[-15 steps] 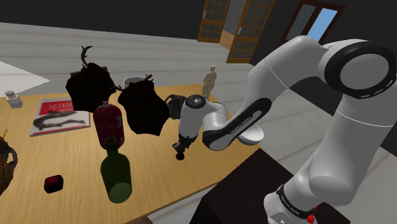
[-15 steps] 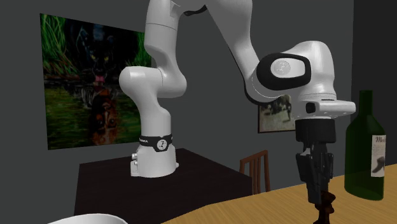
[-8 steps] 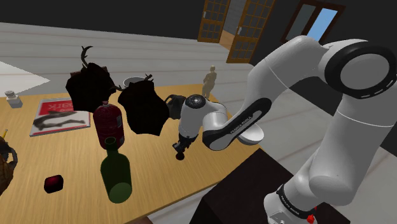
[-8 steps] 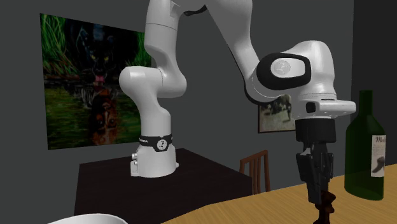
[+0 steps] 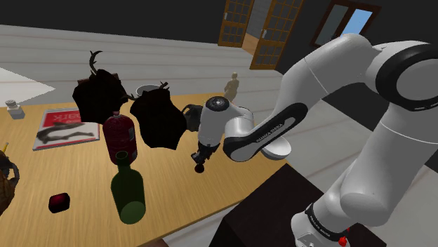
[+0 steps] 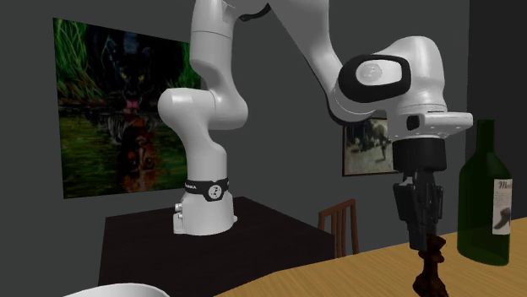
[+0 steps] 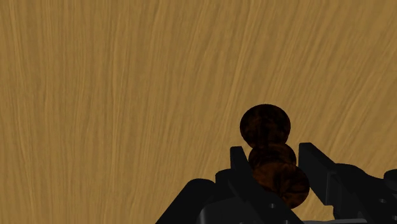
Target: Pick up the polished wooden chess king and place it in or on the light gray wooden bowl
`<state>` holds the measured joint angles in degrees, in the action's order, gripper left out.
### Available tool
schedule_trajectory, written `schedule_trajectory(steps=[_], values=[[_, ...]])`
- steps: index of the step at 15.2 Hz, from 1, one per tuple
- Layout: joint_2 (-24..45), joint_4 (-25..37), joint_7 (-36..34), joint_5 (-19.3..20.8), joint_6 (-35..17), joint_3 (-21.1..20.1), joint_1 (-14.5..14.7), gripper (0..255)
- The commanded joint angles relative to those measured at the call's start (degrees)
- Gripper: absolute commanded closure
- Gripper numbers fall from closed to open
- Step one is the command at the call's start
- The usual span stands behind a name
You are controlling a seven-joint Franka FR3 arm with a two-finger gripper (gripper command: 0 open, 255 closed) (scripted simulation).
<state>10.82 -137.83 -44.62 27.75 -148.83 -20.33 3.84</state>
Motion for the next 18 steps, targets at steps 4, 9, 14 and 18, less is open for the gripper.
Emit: schedule_trajectory(steps=[4,9,14,18], values=[[-3.8,-0.1,3.8,-4.5,2.9,-1.4,-0.8,255],[-7.4,0.2,7.1,-8.4,6.1,-2.2,-1.1,255],[-10.6,1.0,9.9,-11.7,9.5,-2.5,-1.1,255],[-13.0,1.9,11.9,-13.9,12.3,-2.6,-1.0,255]])
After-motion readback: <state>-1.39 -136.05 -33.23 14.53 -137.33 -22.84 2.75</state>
